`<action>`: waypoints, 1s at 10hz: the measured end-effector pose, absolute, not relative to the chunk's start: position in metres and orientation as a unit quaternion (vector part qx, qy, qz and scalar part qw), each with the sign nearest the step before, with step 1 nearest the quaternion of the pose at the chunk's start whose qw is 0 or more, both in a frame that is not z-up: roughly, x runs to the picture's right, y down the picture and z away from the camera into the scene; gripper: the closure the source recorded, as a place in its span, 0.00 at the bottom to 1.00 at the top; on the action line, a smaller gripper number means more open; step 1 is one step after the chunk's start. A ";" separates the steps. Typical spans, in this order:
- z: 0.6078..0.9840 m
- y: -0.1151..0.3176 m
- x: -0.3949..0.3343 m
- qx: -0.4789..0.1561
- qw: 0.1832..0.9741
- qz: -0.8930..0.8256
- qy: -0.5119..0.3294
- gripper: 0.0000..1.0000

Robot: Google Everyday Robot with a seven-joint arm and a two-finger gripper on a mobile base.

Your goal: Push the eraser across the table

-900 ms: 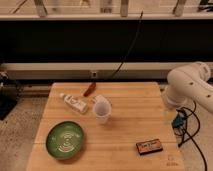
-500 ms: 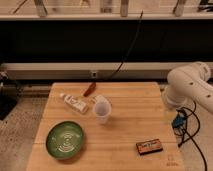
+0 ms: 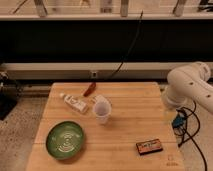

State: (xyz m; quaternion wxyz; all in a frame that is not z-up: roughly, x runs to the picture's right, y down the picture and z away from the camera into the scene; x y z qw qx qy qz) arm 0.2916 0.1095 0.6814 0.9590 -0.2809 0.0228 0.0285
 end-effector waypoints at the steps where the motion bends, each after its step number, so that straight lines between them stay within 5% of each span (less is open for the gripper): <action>1: 0.681 0.109 0.292 -0.281 0.959 0.029 0.023 0.20; 10: 0.678 0.152 0.296 -0.291 0.956 0.027 0.021 0.20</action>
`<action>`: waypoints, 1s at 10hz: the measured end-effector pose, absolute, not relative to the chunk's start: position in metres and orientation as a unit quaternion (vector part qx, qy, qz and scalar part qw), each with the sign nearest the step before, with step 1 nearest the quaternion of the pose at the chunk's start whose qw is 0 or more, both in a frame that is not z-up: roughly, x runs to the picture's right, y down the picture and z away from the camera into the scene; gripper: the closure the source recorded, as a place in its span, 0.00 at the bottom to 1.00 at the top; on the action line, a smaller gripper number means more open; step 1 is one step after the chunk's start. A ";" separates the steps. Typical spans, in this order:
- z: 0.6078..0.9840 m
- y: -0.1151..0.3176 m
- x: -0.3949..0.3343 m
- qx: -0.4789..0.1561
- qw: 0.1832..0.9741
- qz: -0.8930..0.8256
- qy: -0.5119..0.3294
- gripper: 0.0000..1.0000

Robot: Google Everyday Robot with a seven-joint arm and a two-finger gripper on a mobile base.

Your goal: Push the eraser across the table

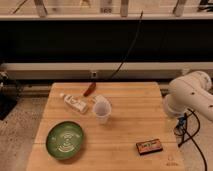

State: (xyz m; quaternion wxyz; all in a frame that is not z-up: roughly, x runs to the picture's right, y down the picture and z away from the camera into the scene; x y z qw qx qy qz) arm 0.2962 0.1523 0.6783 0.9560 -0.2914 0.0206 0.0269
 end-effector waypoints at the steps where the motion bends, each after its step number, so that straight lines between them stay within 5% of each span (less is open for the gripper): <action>1: 0.679 0.153 0.297 -0.292 0.956 0.025 0.021 0.20; 10: 0.675 0.204 0.305 -0.307 0.951 0.025 0.015 0.20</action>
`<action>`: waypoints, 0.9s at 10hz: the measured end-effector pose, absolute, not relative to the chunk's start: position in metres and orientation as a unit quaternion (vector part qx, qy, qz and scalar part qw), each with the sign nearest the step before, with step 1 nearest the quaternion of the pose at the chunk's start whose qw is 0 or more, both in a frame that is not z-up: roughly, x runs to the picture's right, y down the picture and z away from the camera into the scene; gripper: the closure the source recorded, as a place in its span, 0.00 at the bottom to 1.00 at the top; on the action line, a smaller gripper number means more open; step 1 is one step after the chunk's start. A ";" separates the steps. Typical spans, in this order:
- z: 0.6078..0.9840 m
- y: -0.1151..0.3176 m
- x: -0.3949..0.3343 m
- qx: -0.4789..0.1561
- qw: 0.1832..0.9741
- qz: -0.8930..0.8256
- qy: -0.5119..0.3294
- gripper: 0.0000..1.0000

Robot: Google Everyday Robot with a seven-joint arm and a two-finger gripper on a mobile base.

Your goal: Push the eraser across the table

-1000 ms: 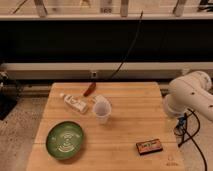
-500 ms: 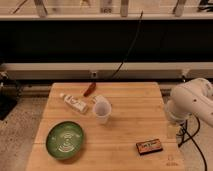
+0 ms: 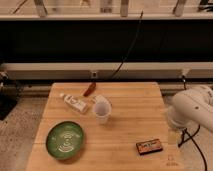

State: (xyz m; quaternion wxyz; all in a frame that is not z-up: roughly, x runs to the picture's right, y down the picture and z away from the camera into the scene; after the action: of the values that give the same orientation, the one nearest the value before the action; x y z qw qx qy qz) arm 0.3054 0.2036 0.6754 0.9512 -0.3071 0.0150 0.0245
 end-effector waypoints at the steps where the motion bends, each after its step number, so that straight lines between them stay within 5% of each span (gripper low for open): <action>1: 0.675 0.207 0.305 -0.308 0.951 0.025 0.014 0.20; 9: 0.673 0.231 0.307 -0.313 0.949 0.030 0.008 0.20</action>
State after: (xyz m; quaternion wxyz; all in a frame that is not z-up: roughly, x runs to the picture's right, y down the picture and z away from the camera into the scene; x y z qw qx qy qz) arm 0.3070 0.2307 0.6726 0.9491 -0.3135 0.0078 0.0298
